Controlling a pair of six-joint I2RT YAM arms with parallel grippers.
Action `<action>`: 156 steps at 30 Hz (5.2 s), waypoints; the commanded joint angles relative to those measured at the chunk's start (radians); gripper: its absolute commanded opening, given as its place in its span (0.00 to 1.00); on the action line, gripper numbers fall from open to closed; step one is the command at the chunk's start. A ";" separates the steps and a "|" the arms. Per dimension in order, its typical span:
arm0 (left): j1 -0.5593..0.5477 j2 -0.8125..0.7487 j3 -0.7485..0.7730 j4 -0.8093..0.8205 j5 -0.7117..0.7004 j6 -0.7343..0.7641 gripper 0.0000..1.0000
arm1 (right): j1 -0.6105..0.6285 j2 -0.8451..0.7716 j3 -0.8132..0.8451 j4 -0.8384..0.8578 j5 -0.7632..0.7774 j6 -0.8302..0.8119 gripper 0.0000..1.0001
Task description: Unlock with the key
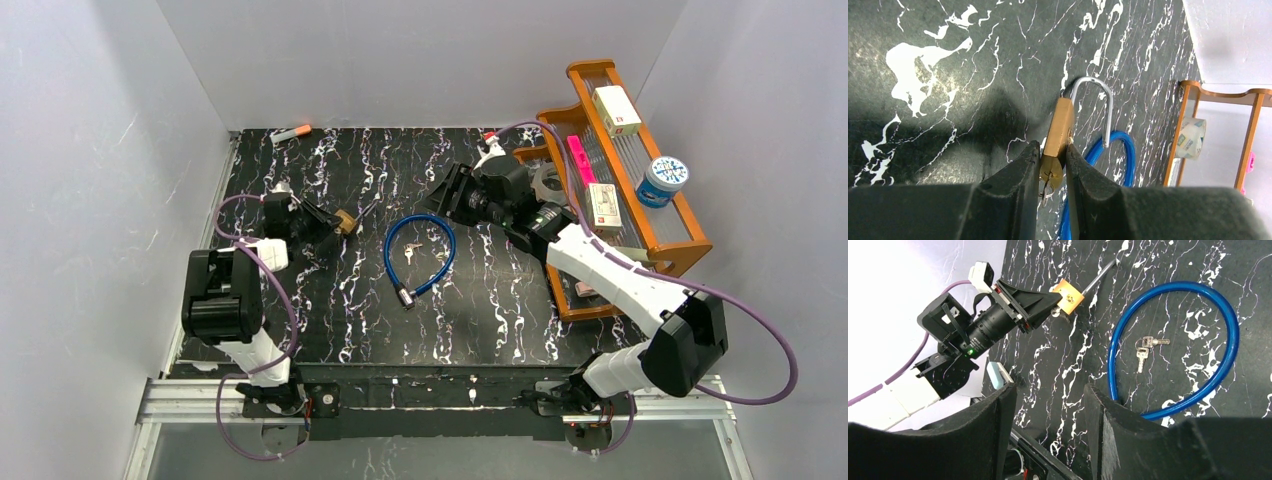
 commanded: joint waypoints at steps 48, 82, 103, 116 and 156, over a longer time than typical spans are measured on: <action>0.009 -0.540 -0.077 -0.719 -0.003 0.296 0.77 | 0.207 0.819 0.506 -0.363 0.503 -0.353 0.50; -0.153 -0.459 -0.154 -0.370 0.340 0.008 0.78 | 0.033 0.370 0.121 0.108 -0.019 -0.038 0.02; -0.380 -0.485 -0.257 0.423 0.281 -0.609 0.56 | -0.027 0.152 -0.135 0.562 -0.420 0.390 0.04; -0.386 -0.500 -0.252 0.468 0.282 -0.669 0.22 | -0.026 0.134 -0.164 0.610 -0.441 0.432 0.04; -0.468 -0.340 0.324 -1.149 0.088 0.483 0.00 | -0.040 0.122 0.048 0.008 -0.466 -0.500 0.76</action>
